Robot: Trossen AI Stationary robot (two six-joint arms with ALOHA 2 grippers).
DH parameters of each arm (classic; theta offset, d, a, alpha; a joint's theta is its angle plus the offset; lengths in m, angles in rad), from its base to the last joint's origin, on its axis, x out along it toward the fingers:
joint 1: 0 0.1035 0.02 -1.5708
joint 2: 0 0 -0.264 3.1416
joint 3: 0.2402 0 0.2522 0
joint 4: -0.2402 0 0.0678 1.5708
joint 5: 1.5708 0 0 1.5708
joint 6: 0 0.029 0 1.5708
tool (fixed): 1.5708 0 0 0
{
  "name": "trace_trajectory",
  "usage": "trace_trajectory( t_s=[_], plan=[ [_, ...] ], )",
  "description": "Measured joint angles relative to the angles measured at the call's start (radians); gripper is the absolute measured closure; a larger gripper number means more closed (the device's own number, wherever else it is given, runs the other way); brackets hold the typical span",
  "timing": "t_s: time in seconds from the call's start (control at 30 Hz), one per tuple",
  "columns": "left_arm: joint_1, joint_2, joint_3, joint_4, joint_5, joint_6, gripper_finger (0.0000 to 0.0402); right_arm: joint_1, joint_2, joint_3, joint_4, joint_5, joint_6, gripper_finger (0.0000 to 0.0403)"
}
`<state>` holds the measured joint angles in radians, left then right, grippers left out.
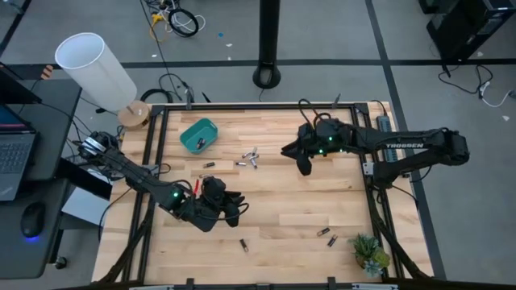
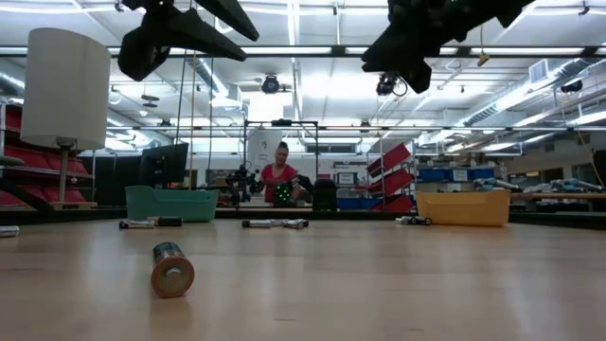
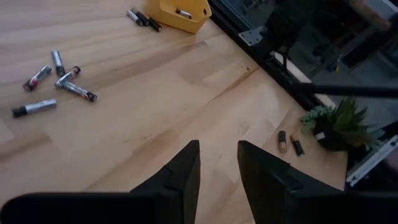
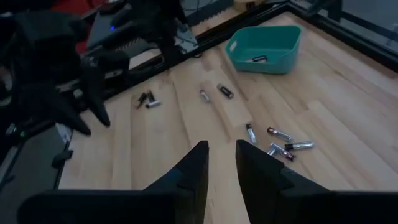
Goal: Sort batteries
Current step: Put the silver battery into the yellow bin
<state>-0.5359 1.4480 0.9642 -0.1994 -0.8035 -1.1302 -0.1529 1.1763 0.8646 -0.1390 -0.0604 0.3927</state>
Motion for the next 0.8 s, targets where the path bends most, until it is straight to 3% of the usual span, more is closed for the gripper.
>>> trace_trajectory(
  t_s=[0.2, 0.5, 0.63, 0.8],
  plan=[
    [0.005, -0.095, 0.002, 0.038, 0.032, 0.178, 0.0282, 0.031, 0.000, 0.000, 0.027, 0.161, 0.202, 0.0313],
    [0.026, -0.195, 0.002, 0.040, 0.192, 0.401, 0.0282, 0.157, 0.072, 0.000, 0.093, 0.328, 0.374, 0.0314],
    [0.026, -0.191, 0.002, 0.044, 0.186, 0.474, 0.0282, 0.204, 0.153, 0.033, 0.062, 0.320, 0.348, 0.0314],
    [0.048, -0.161, 0.001, 0.051, 0.171, 0.532, 0.0282, 0.156, 0.291, 0.155, -0.080, 0.141, 0.083, 0.0302]
  ],
)
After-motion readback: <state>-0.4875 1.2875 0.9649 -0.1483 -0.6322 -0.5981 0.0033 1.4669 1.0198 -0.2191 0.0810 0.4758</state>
